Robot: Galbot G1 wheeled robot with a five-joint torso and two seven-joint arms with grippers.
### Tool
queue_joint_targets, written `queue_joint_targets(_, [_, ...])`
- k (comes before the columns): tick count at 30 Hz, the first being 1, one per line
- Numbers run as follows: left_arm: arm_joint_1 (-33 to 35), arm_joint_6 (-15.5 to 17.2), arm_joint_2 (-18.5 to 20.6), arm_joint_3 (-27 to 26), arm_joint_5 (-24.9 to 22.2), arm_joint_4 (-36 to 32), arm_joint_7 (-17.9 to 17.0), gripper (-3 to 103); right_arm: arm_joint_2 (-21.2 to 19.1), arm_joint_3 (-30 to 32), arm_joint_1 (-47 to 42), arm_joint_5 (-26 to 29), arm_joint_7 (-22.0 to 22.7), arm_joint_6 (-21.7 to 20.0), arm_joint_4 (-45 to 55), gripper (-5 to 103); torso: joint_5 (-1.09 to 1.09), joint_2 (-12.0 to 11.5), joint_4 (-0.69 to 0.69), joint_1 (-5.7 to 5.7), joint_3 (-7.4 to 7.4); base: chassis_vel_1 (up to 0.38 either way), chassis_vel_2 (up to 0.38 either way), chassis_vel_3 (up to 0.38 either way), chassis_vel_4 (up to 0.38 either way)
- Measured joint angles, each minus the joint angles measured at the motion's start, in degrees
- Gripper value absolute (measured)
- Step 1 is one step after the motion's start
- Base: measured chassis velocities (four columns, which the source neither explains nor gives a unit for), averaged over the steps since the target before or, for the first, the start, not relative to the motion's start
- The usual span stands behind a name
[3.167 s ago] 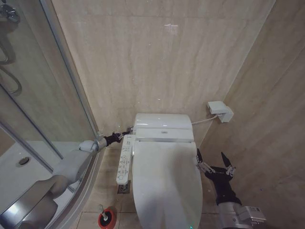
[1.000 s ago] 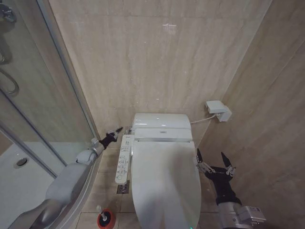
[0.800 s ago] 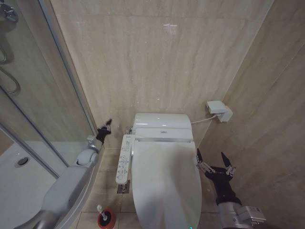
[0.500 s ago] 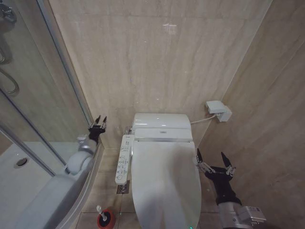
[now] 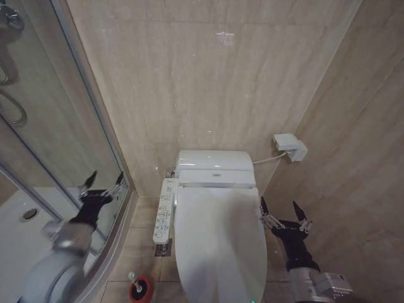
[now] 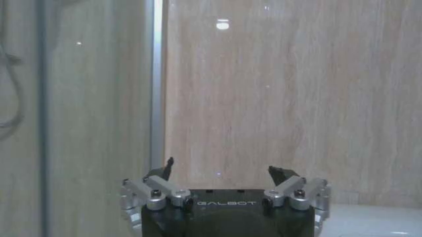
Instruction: Open the toilet lid, clean the toilet bowl with a toilet brush, close the toilet lid, and flush.
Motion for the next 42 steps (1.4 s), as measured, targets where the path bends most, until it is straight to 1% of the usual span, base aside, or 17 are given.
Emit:
queue_joint_targets(1, [2.27,-0.09,-1.03,-0.98,0.48,-1.81,0.17,98,0.01,0.00,0.00,0.00,0.00,0.00,0.00,100,0.01,0.00,-0.01,0.00,0.00,0.000,0.000,0.000,0.000])
queue_joint_targets(4, [6.91,-1.03,-3.94,-2.88,2.11,-5.46,0.94,98,0.00,0.00,0.00,0.00,0.00,0.00,0.00,100,0.01,0.00,-0.01,0.00,0.00,0.000,0.000,0.000,0.000])
queue_joint_targets(5, [6.91,-1.03,-3.94,-2.88,2.11,-5.46,0.94,98,0.00,0.00,0.00,0.00,0.00,0.00,0.00,100,0.01,0.00,-0.01,0.00,0.00,0.000,0.000,0.000,0.000])
queue_joint_targets(7, [8.83,-1.67,-5.67,-3.27,3.17,-6.62,1.55,98,0.00,0.00,0.00,0.00,0.00,0.00,0.00,100,0.01,0.00,-0.01,0.00,0.01,0.000,0.000,0.000,0.000])
queue_joint_targets(8, [9.45,-1.95,-6.41,-3.27,3.74,-6.88,1.73,100,0.01,0.00,0.00,0.00,0.00,0.00,0.00,100,0.01,0.00,-0.03,0.00,0.01,0.000,0.000,0.000,0.000])
queue_joint_targets(9, [9.45,-1.95,-6.41,-3.27,3.74,-6.88,1.73,100,0.01,0.00,0.00,0.00,0.00,0.00,0.00,100,0.01,0.00,-0.03,0.00,0.01,0.000,0.000,0.000,0.000])
queue_joint_targets(12, [10.83,-2.64,-8.30,-2.86,5.17,-7.70,2.07,100,0.01,0.00,0.00,0.00,0.00,0.00,0.00,100,0.00,-0.01,-0.02,0.01,0.01,0.000,0.000,0.000,0.000])
queue_joint_targets(16, [11.26,-2.97,-9.19,-2.62,5.98,-8.00,2.38,100,0.00,0.00,0.00,0.00,0.00,0.00,0.00,100,0.00,-0.01,-0.02,0.02,0.02,0.000,0.000,0.000,0.000])
queue_joint_targets(26, [11.45,-3.72,-10.00,-1.61,7.02,-7.72,2.80,100,0.00,0.00,0.00,0.00,0.00,0.00,0.00,100,0.00,-0.02,-0.02,0.02,0.02,0.102,-0.121,-0.101,0.104])
queue_joint_targets(29, [11.32,-3.95,-10.01,-1.27,7.15,-7.41,2.79,100,0.00,0.00,0.00,0.00,0.00,0.00,0.00,100,0.02,-0.02,-0.01,0.02,0.02,0.215,-0.223,-0.225,0.227])
queue_joint_targets(31, [11.13,-3.99,-9.85,-1.17,7.17,-7.15,2.72,100,0.01,0.00,0.00,0.00,0.00,0.00,0.00,100,-0.04,-0.01,-0.01,0.00,0.00,0.250,-0.241,-0.248,0.242])
queue_joint_targets(32, [11.13,-3.99,-9.85,-1.17,7.17,-7.15,2.72,100,0.01,0.00,0.00,0.00,0.00,0.00,0.00,100,-0.04,-0.01,-0.01,0.00,0.00,0.271,-0.264,-0.248,0.242])
queue_joint_targets(34, [10.91,-4.05,-9.63,-1.09,7.17,-6.93,2.66,100,0.01,0.00,0.00,0.00,0.00,0.00,0.00,100,0.04,-0.01,-0.01,0.01,0.01,0.281,-0.253,-0.277,0.269])
queue_joint_targets(35, [10.91,-4.05,-9.63,-1.09,7.17,-6.93,2.66,100,0.01,0.00,0.00,0.00,0.00,0.00,0.00,100,0.04,-0.01,-0.01,0.01,0.01,0.291,-0.253,-0.293,0.280])
queue_joint_targets(36, [10.79,-4.20,-9.52,-1.00,7.16,-6.68,2.64,100,0.00,0.00,0.00,0.00,0.00,0.00,0.00,100,-0.03,-0.02,-0.02,0.01,0.01,0.278,-0.279,-0.293,0.319])
queue_joint_targets(37, [10.66,-4.42,-9.38,-0.85,7.15,-6.45,2.60,100,0.01,0.00,0.00,0.00,0.00,0.00,0.00,100,0.01,-0.01,-0.02,0.01,0.01,0.278,-0.332,-0.296,0.319])
queue_joint_targets(42, [10.00,-4.60,-9.11,-0.16,7.09,-5.91,2.44,100,0.01,0.00,0.00,0.00,0.00,0.00,0.00,100,0.00,-0.01,-0.01,0.00,0.01,0.304,-0.322,-0.310,0.304])
